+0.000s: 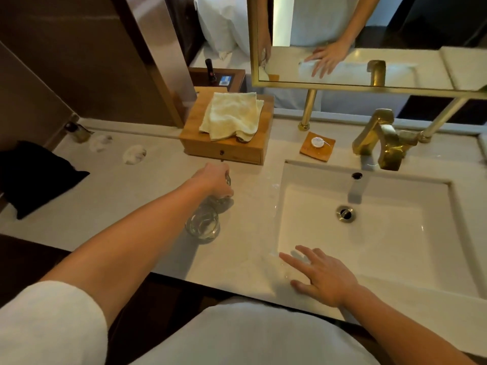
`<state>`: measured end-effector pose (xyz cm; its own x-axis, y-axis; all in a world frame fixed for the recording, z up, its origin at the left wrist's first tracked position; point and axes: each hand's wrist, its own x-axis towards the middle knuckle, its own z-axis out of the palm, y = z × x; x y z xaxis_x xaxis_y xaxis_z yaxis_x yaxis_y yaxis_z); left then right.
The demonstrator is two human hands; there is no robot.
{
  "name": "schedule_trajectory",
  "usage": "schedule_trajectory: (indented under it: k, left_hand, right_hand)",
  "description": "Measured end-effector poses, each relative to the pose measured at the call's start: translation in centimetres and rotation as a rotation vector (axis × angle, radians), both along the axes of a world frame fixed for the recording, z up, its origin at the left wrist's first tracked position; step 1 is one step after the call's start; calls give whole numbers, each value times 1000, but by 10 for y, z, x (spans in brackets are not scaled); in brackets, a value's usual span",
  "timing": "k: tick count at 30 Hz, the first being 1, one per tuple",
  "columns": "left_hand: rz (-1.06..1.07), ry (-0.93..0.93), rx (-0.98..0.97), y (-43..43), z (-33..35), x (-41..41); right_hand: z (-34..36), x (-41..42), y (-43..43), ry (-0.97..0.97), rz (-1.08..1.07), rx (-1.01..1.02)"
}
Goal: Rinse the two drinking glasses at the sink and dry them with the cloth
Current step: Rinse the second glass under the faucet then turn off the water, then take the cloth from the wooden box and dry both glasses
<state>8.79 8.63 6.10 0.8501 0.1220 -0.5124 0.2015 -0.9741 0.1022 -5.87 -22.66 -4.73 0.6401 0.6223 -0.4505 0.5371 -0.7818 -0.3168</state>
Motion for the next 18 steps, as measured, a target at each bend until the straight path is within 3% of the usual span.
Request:
schedule_trajectory:
  k: [8, 11, 16, 18]
  left_hand:
    - [-155, 126, 109, 4, 7, 21]
    - [-153, 118, 81, 9, 27, 38]
    - [68, -238, -307, 21, 55, 75]
    - [136, -438, -344, 29, 54, 90]
  right_hand:
    - [12, 15, 11, 105, -187, 118]
    - [33, 49, 32, 42, -307, 197]
    - [90, 150, 98, -141, -442, 319]
    - [113, 190, 127, -234, -470, 349]
